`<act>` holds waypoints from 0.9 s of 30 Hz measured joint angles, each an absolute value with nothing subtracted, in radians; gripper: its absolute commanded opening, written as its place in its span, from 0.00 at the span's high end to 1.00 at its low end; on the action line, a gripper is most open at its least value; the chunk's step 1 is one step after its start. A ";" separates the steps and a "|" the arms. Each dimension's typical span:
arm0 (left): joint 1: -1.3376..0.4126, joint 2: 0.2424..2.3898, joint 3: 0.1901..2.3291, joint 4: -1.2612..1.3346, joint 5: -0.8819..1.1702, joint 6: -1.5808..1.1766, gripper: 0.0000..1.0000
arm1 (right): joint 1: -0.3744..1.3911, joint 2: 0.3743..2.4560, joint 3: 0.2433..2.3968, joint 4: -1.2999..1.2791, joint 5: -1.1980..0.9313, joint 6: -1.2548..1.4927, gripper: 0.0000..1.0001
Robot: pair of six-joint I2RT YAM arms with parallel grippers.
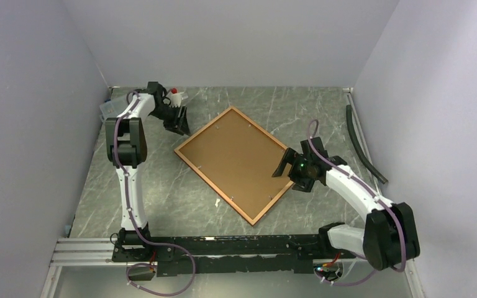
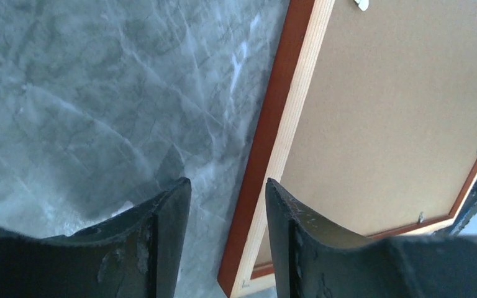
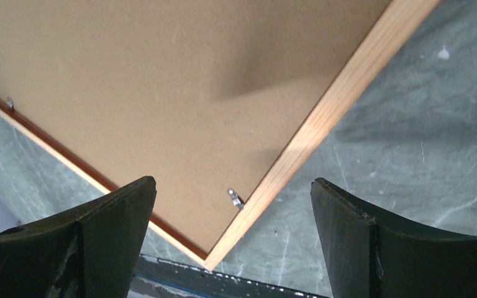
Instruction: Put the photo into the frame
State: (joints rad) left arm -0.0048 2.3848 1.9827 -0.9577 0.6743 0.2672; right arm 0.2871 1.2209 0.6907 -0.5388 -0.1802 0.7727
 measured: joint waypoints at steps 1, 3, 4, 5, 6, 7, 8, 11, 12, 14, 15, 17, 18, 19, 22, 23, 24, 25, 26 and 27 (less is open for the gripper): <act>-0.008 2.381 1.982 -0.948 0.673 0.266 0.48 | 0.284 1.201 0.682 -0.544 -0.188 0.775 0.00; -0.013 2.381 1.969 -0.928 0.686 0.266 0.49 | 0.281 1.185 0.669 -0.542 -0.197 0.778 0.00; -0.014 2.378 1.955 -0.922 0.701 0.266 0.49 | 0.277 1.185 0.660 -0.535 -0.205 0.778 0.00; -0.015 2.372 1.942 -0.918 0.713 0.266 0.50 | 0.271 1.190 0.649 -0.527 -0.215 0.778 0.00; -0.016 2.364 1.920 -0.911 0.725 0.267 0.50 | 0.263 1.200 0.637 -0.517 -0.225 0.779 0.00; -0.016 2.357 1.904 -0.910 0.735 0.268 0.51 | 0.254 1.211 0.628 -0.509 -0.232 0.779 0.00; -0.017 2.344 1.875 -0.904 0.744 0.270 0.52 | 0.244 1.231 0.623 -0.500 -0.242 0.779 0.00; -0.018 2.313 1.809 -0.899 0.765 0.279 0.54 | 0.216 1.301 0.622 -0.455 -0.255 0.776 0.00; -0.017 2.299 1.782 -0.891 0.769 0.288 0.55 | 0.205 1.324 0.626 -0.444 -0.262 0.776 0.00; -0.018 2.268 1.726 -0.881 0.773 0.303 0.58 | 0.186 1.354 0.650 -0.427 -0.272 0.769 0.00; -0.019 2.246 1.686 -0.876 0.773 0.315 0.59 | 0.177 1.373 0.667 -0.429 -0.266 0.761 0.00; -0.017 2.201 1.615 -0.873 0.762 0.341 0.60 | 0.154 1.411 0.702 -0.427 -0.260 0.747 0.00; -0.017 2.177 1.576 -0.875 0.754 0.357 0.60 | 0.141 1.430 0.722 -0.425 -0.253 0.739 0.00; -0.018 2.156 1.542 -0.876 0.751 0.371 0.60 | 0.130 1.449 0.742 -0.425 -0.244 0.728 0.00; -0.025 2.079 1.422 -0.890 0.737 0.421 0.60 | 0.104 1.499 0.801 -0.423 -0.222 0.701 0.00; -0.030 2.049 1.373 -0.902 0.729 0.442 0.59 | 0.098 1.515 0.820 -0.420 -0.216 0.693 0.00; -0.037 2.021 1.329 -0.920 0.723 0.461 0.60 | 0.090 1.535 0.843 -0.416 -0.213 0.684 0.00; -0.045 2.000 1.293 -0.936 0.718 0.478 0.60 | 0.085 1.547 0.856 -0.411 -0.210 0.681 0.00; -0.057 1.975 1.248 -0.965 0.712 0.501 0.60 | 0.078 1.565 0.879 -0.407 -0.209 0.675 0.00; -0.068 1.958 1.217 -0.989 0.708 0.519 0.59 | 0.074 1.577 0.893 -0.403 -0.209 0.674 0.00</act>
